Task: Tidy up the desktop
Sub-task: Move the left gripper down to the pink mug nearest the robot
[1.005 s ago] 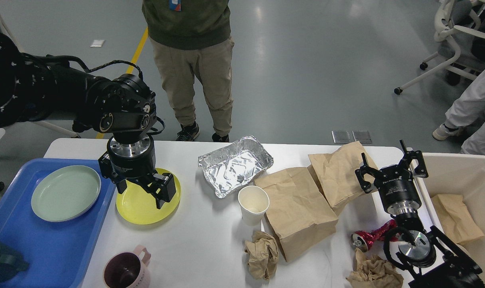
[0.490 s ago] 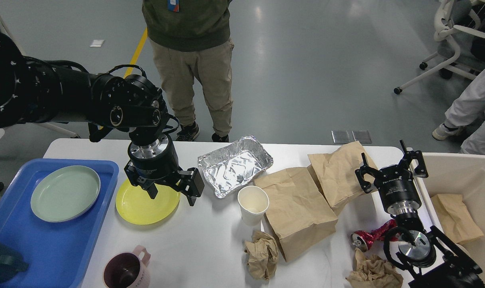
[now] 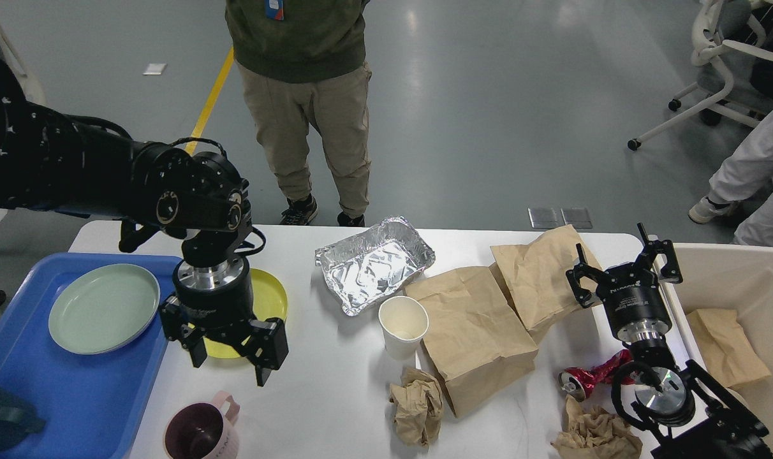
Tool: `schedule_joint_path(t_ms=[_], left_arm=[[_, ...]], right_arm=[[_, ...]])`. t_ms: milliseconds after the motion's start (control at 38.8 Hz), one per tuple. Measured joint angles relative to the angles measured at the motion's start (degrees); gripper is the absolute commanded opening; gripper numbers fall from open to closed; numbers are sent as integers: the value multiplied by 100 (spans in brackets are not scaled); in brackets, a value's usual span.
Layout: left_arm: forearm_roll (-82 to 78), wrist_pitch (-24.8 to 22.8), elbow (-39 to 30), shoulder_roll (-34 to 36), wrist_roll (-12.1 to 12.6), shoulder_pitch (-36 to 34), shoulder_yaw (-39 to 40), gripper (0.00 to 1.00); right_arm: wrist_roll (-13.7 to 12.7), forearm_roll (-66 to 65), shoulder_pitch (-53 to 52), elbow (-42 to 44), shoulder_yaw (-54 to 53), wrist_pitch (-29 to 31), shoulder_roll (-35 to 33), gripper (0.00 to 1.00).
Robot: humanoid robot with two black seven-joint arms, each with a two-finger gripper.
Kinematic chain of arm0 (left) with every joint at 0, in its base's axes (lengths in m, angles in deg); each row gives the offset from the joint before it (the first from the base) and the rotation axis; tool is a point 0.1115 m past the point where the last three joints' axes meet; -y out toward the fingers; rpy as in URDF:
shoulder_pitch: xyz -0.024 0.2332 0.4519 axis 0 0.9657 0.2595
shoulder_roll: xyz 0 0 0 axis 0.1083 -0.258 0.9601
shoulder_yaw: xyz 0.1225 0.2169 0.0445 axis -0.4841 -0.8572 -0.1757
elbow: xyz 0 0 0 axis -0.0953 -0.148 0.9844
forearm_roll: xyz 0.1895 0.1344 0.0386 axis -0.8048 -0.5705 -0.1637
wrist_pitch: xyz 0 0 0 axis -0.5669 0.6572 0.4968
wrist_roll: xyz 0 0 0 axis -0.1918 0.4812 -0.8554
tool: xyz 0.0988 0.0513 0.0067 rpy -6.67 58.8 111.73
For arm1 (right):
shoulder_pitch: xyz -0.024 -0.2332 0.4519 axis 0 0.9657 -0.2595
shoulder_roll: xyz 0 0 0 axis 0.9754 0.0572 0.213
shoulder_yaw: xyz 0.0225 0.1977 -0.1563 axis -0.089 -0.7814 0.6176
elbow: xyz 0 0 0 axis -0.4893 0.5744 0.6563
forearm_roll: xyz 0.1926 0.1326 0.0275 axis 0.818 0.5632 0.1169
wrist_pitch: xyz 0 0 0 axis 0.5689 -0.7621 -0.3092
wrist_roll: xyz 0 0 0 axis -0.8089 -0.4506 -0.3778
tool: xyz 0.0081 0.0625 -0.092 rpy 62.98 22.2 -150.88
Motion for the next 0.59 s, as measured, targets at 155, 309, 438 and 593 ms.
schedule_joint_path(t_ms=[155, 309, 438, 593], left_arm=[[-211, 692, -579, 32, 81, 29, -291, 92], [-253, 1413, -1141, 33, 100, 115, -667, 92], [-254, 1970, -1257, 34, 101, 287, -969, 92], [-249, 2455, -1432, 16, 100, 538, -1177, 92]], right_arm=[[0, 0, 0, 0, 0, 0, 0, 100], [0, 0, 0, 0, -1, 0, 0, 100], [0, 0, 0, 0, 0, -1, 0, 100], [0, 0, 0, 0, 0, -3, 1, 100]])
